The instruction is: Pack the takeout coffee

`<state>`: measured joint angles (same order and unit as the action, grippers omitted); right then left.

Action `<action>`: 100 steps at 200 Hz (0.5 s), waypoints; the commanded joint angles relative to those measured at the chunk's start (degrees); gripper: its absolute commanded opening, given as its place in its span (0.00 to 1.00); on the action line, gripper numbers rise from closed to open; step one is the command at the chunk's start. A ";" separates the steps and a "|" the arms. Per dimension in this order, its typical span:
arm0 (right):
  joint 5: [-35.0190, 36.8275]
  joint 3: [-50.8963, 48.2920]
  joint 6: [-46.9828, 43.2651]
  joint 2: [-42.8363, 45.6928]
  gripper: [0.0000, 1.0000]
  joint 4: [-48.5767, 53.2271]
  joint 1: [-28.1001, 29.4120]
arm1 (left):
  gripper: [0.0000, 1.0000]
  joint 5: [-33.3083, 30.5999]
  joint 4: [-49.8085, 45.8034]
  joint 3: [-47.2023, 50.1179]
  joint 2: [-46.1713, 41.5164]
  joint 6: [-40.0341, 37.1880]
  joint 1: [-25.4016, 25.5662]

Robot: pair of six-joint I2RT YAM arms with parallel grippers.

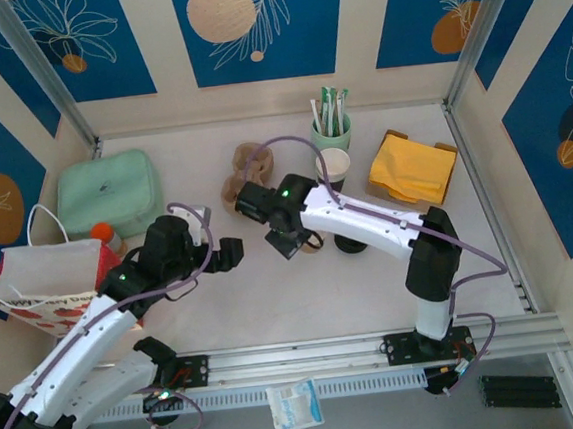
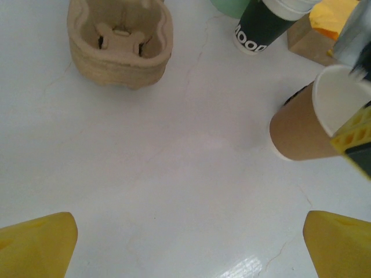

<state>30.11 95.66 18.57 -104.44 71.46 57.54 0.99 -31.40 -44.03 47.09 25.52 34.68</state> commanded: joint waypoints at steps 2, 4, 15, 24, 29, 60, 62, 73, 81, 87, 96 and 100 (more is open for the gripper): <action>-3.15 -4.15 4.44 1.91 0.00 -5.21 0.85 | 0.99 -0.90 -2.41 0.37 -1.03 0.94 0.61; -3.20 -4.53 4.56 1.95 0.00 -5.48 0.94 | 0.99 -0.91 -2.56 0.35 -1.10 0.94 0.62; -3.92 -6.31 5.52 2.21 0.00 -6.62 1.23 | 0.99 -0.99 -2.83 0.43 -1.17 0.91 0.65; -4.34 -7.51 6.22 2.80 0.00 -7.47 1.57 | 0.99 -0.99 -2.95 0.48 -1.22 0.93 0.60; -4.53 -8.23 6.64 3.01 0.00 -7.87 1.62 | 1.00 -0.99 -2.99 0.52 -1.21 1.00 0.65; -6.14 -11.63 8.91 4.51 0.00 -10.43 2.25 | 0.99 -0.73 -2.52 0.96 -1.06 1.48 0.63; -6.19 -11.83 9.00 4.58 0.00 -10.52 2.23 | 0.99 -0.73 -2.46 1.03 -1.04 1.47 0.63; -6.22 -12.67 9.50 4.70 0.00 -11.03 2.51 | 0.99 -0.64 -2.35 1.05 -0.87 1.46 0.63; -6.29 -13.17 9.73 4.64 0.00 -11.33 2.64 | 1.00 -0.57 -2.27 1.05 -0.77 1.46 0.59; -6.26 -13.50 10.00 4.60 0.00 -11.49 2.73 | 0.99 -0.56 -2.26 1.15 -0.70 1.55 0.58; -6.31 -13.84 10.18 4.60 0.05 -11.69 2.84 | 0.99 -0.47 -2.26 1.14 -0.60 1.55 0.66; -6.30 -14.05 10.17 4.60 0.08 -11.78 2.88 | 1.00 -0.38 -2.25 1.16 -0.56 1.55 0.68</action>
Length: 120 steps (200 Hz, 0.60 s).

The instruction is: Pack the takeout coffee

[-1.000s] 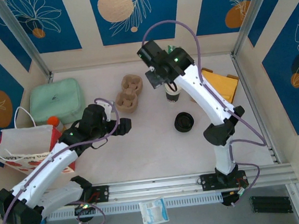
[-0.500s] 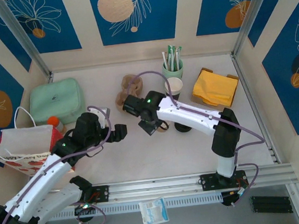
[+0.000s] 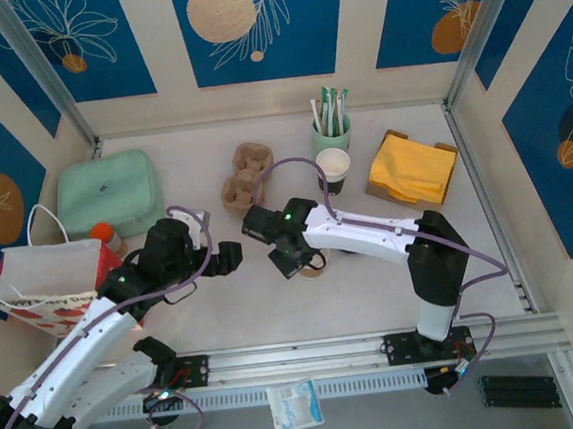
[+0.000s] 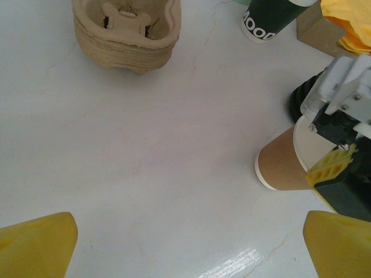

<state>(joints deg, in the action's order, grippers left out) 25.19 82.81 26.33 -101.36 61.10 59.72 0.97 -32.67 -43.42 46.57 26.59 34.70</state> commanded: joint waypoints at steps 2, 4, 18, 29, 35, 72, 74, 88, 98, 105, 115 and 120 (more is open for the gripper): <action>-1.37 -1.23 2.41 1.56 0.09 -1.42 0.71 | 0.99 -0.36 -0.99 0.56 -0.02 0.48 0.68; -1.42 -1.28 2.46 1.53 0.10 -1.47 0.74 | 1.00 -0.36 -0.97 0.58 -0.06 0.48 0.69; -1.21 -1.23 2.49 1.72 0.21 -1.18 0.89 | 1.00 -0.27 -0.91 0.66 -0.03 0.52 0.66; -0.99 -0.86 2.33 1.99 0.28 -0.81 0.94 | 0.99 -0.18 -0.90 0.62 -0.03 0.57 0.66; -0.88 -0.58 2.27 2.27 0.31 -0.53 0.97 | 0.99 -0.18 -0.91 0.53 -0.07 0.57 0.71; 0.65 2.28 2.27 6.24 0.38 2.50 0.88 | 0.99 0.06 -1.08 -0.12 -0.05 0.52 0.65; 0.78 2.52 2.27 6.54 0.38 2.70 0.84 | 0.99 0.08 -1.08 -0.21 -0.07 0.56 0.66; 1.34 2.98 2.46 9.24 0.40 3.40 0.00 | 1.00 0.41 -1.08 -0.59 -0.12 0.85 0.72; 1.31 2.69 2.60 11.31 0.40 3.50 -1.35 | 0.99 0.90 -1.00 -0.91 -0.15 1.27 0.81; 1.10 2.15 2.67 12.63 0.40 3.37 -2.75 | 1.00 1.31 -0.83 -1.18 -0.14 1.65 0.85; 0.10 0.59 2.47 14.68 0.40 2.84 -5.45 | 1.00 1.81 -0.50 -1.53 -0.12 2.21 1.04; -0.94 -0.36 2.39 15.58 0.40 2.39 -7.20 | 0.99 2.04 -0.27 -1.66 -0.07 2.49 1.21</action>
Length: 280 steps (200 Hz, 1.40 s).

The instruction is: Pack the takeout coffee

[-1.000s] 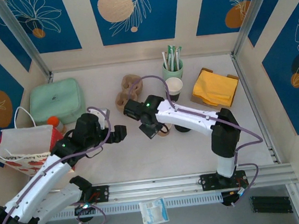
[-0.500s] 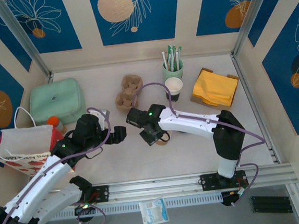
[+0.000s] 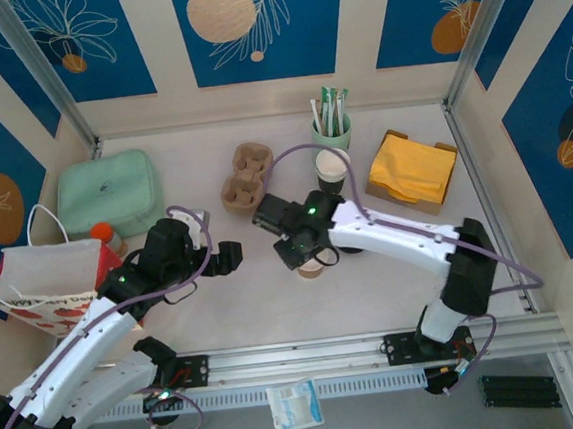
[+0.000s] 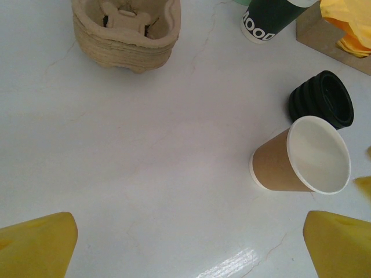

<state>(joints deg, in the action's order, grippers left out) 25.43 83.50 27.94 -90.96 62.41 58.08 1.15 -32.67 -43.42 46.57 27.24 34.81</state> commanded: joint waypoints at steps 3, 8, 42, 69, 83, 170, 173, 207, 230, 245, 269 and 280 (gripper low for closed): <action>-1.77 -1.53 0.60 5.63 0.41 0.86 -6.62 | 0.99 1.96 -0.10 -1.81 -0.04 2.04 1.26; -2.91 -2.50 0.39 6.44 0.41 0.43 -8.34 | 0.99 2.16 0.14 -2.01 -0.06 2.44 1.46; -8.72 -9.25 -1.20 9.08 0.43 -3.69 -19.93 | 0.99 1.81 2.58 -2.79 1.19 5.25 4.96; -11.50 -12.18 -2.51 7.31 0.44 -6.42 -25.95 | 1.00 0.04 5.53 -3.20 3.89 6.83 9.92; -12.22 -12.84 -3.03 5.54 0.44 -7.50 -27.50 | 0.99 -1.10 7.06 -3.55 6.10 7.24 12.57; -14.08 -12.67 -3.68 -2.51 0.43 -11.86 -30.73 | 0.99 -4.51 11.07 -6.90 17.05 7.42 21.53; -14.14 -12.71 -3.68 -2.73 0.43 -12.02 -30.75 | 0.99 -4.53 11.09 -6.98 17.13 7.39 21.60; -14.43 -12.51 -3.96 -4.63 0.40 -12.65 -31.28 | 0.99 -4.66 11.47 -7.21 17.59 7.39 21.87; -14.69 -12.72 -4.21 -5.26 0.36 -13.03 -31.74 | 1.00 -4.66 11.40 -7.30 17.83 7.47 21.93; -14.81 -12.88 -4.37 -5.60 0.33 -13.32 -32.05 | 0.99 -4.67 11.43 -7.38 17.94 7.54 22.06; -15.15 -13.04 -4.56 -5.97 0.30 -13.58 -32.41 | 1.00 -4.75 11.41 -7.47 18.13 7.44 22.21; -15.32 -13.10 -4.57 -5.99 0.30 -13.72 -32.38 | 0.99 -4.75 11.42 -7.47 18.12 7.45 22.13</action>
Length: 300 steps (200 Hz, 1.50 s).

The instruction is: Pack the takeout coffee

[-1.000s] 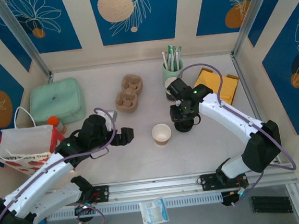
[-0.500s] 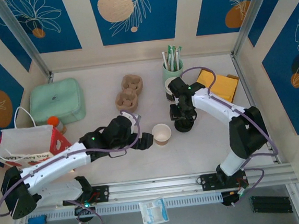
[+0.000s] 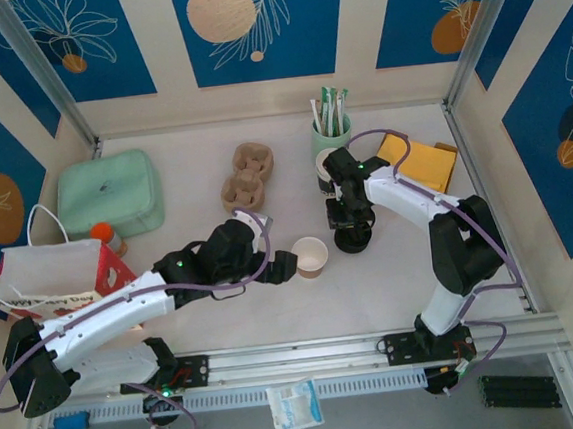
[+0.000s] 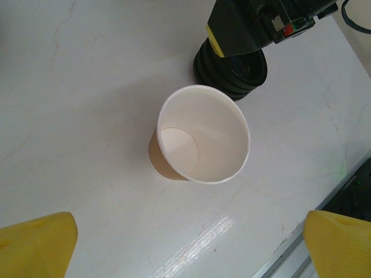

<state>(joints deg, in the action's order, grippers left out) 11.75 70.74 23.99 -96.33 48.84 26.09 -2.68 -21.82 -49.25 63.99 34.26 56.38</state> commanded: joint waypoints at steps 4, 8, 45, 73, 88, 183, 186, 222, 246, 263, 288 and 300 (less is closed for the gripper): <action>-1.72 -0.33 -0.62 -0.65 0.29 -0.22 -0.42 | 0.99 -0.93 0.58 -1.63 0.78 0.39 0.65; -1.76 -0.27 -0.66 -0.69 0.29 -0.23 -0.47 | 0.99 -0.93 0.60 -1.63 0.79 0.37 0.66; -2.17 -0.26 -0.65 -1.08 0.31 -0.36 -0.42 | 0.99 -1.17 0.58 -1.48 0.79 0.40 0.75; -2.34 -0.57 -0.60 -1.02 0.31 -0.63 -0.37 | 0.99 -1.19 0.47 -1.30 0.81 0.41 0.84; -2.42 -0.66 -0.61 -1.14 0.31 -0.67 -0.33 | 0.99 -1.27 0.46 -1.24 0.69 0.53 0.92; -2.43 -0.92 -0.58 -1.97 0.25 -0.98 0.02 | 0.99 -1.54 0.28 -1.06 0.44 0.53 1.19; -2.43 -0.90 -0.61 -2.01 0.24 -0.98 0.01 | 0.99 -1.62 0.23 -1.09 0.44 0.52 1.19; -2.68 -0.94 -0.62 -1.36 0.11 -0.80 0.02 | 0.99 -1.72 0.11 -0.85 0.09 0.50 1.28; -2.72 -0.67 -0.52 0.40 0.03 -0.07 0.17 | 1.00 -1.68 0.14 -0.92 0.09 0.50 1.28; -2.22 -0.25 -0.41 2.22 0.01 0.69 0.33 | 0.99 -1.63 0.25 -0.86 0.21 0.53 1.28; -1.48 0.12 -0.35 4.97 0.00 1.70 0.37 | 0.99 -1.46 0.55 -0.93 0.47 0.50 1.25; -1.12 0.31 -0.23 6.15 0.00 2.11 0.28 | 0.99 -1.39 0.72 -0.93 0.58 0.55 1.33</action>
<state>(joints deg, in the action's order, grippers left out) 10.50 70.35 23.53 -93.93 48.60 26.00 -3.51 -21.85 -49.25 64.62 34.26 56.93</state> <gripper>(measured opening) 0.051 0.994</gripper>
